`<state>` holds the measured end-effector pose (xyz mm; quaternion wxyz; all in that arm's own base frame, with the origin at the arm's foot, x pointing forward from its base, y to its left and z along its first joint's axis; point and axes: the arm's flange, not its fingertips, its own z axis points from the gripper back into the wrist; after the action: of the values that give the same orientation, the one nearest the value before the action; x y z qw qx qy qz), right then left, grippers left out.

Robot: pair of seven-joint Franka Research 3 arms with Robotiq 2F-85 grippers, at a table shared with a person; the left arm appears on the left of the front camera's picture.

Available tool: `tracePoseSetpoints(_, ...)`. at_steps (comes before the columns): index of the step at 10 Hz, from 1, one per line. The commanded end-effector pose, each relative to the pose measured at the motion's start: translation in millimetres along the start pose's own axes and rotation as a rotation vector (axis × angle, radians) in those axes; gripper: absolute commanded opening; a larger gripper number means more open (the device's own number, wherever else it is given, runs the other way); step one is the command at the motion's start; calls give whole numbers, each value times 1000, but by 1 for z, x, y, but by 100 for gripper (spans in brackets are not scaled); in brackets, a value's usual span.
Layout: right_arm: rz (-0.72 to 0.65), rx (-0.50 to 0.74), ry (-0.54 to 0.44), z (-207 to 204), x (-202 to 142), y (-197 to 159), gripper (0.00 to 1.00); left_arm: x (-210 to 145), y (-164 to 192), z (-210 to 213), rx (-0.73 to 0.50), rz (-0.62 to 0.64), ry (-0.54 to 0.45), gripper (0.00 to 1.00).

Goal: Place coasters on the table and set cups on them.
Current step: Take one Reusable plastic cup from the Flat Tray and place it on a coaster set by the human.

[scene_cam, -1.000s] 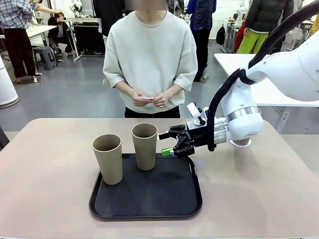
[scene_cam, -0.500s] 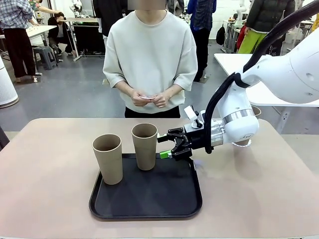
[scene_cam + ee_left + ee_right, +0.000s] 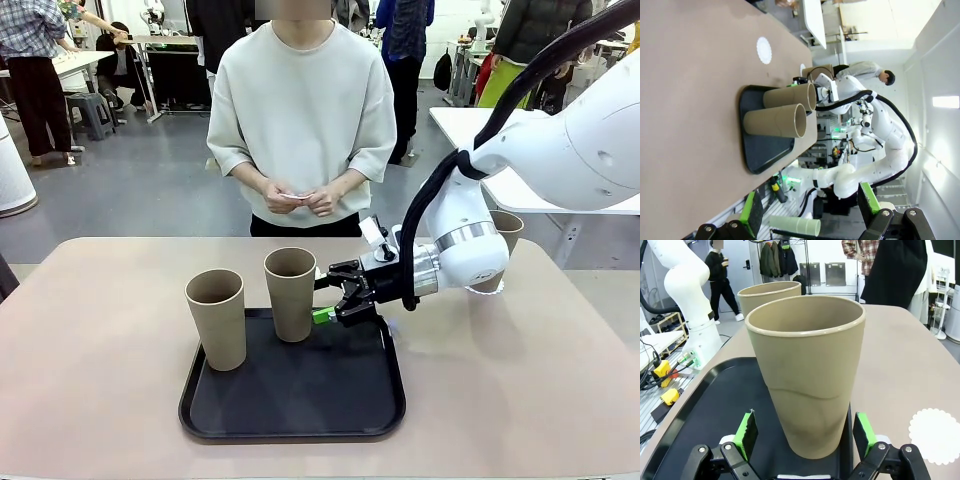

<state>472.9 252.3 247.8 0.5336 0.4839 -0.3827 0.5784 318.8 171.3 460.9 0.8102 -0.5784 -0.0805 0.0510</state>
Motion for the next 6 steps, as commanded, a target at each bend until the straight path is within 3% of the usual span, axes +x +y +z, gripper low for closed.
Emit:
tracePoseSetpoints(1, 28, -21, -9, -9, -4, -7, 100, -1, -2, 1, -13, -9, -4, 100)
tracePoseSetpoints(6, 46, 3, -24, -17, -1, -11, 100, -1, -2, 1, -13, -9, -4, 100)
